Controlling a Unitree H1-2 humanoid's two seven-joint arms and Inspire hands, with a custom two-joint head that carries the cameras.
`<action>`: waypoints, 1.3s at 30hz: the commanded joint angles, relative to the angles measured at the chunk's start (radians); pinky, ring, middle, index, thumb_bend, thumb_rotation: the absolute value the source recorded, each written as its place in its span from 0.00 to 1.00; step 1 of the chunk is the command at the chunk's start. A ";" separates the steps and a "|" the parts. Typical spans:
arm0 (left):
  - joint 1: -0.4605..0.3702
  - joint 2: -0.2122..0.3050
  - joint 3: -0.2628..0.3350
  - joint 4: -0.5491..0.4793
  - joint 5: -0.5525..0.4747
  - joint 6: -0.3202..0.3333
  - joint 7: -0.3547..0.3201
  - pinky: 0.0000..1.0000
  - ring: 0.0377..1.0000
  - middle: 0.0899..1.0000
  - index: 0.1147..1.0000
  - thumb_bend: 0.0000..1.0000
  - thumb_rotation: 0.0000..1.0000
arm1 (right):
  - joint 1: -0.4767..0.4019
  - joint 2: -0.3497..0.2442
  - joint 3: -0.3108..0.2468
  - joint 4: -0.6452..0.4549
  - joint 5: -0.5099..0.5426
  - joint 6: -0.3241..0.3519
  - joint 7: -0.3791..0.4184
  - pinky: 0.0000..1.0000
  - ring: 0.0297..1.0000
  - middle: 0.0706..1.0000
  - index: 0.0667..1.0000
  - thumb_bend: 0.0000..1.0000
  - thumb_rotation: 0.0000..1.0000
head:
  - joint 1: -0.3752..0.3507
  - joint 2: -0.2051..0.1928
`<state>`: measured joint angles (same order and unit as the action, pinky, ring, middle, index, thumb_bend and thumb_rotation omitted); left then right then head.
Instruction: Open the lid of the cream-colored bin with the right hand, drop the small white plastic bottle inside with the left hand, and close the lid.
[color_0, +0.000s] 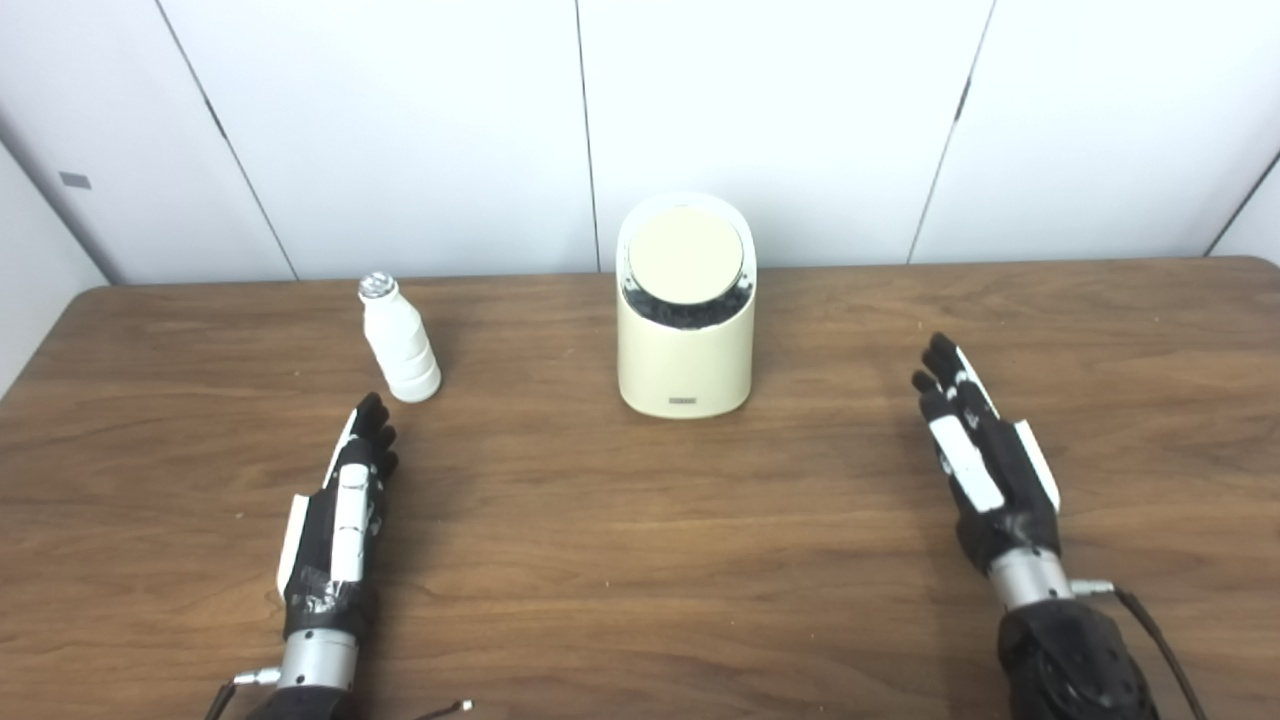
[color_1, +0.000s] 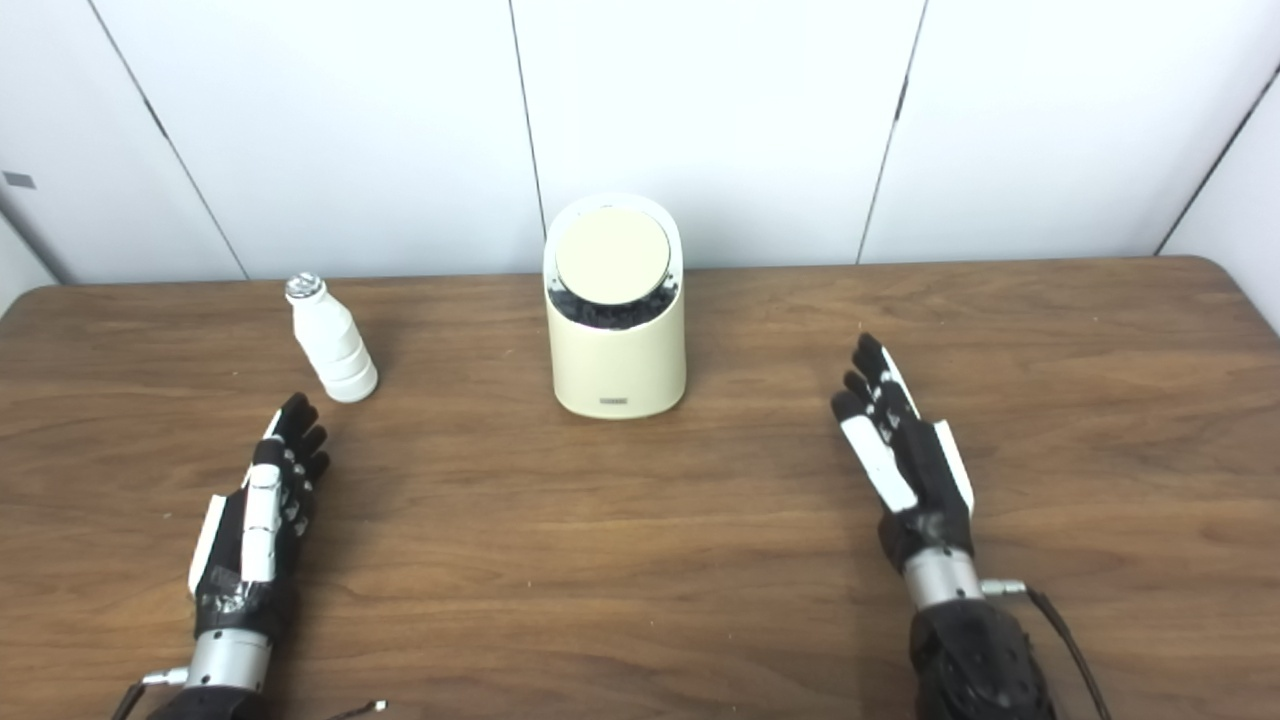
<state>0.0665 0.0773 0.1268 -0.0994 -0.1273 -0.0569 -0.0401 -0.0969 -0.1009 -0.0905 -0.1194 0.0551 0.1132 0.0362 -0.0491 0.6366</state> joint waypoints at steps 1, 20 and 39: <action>-0.006 -0.009 -0.012 0.022 0.002 -0.029 -0.003 1.00 0.99 0.99 1.00 0.50 0.93 | -0.062 -0.016 0.006 -0.049 -0.018 0.007 -0.005 0.97 0.94 0.94 0.92 0.78 0.64 | -0.001 -0.001; -0.009 -0.039 -0.035 0.054 0.010 -0.060 0.000 1.00 1.00 1.00 1.00 0.47 0.83 | -0.318 -0.103 0.106 -0.058 -0.187 0.156 0.019 0.95 0.96 0.95 0.92 0.90 0.44 | -0.007 -0.029; -0.006 -0.071 -0.041 0.063 0.010 -0.068 0.002 0.99 0.98 0.98 0.97 0.51 0.79 | -0.626 -0.107 0.283 0.216 -0.390 0.161 0.058 0.80 0.91 0.92 0.91 0.93 0.38 | 0.003 -0.031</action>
<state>0.0464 0.0331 0.1051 -0.0773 -0.1142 -0.0957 -0.0395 -0.6606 -0.2005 0.1903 0.1046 -0.3200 0.3345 0.0993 -0.0460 0.6044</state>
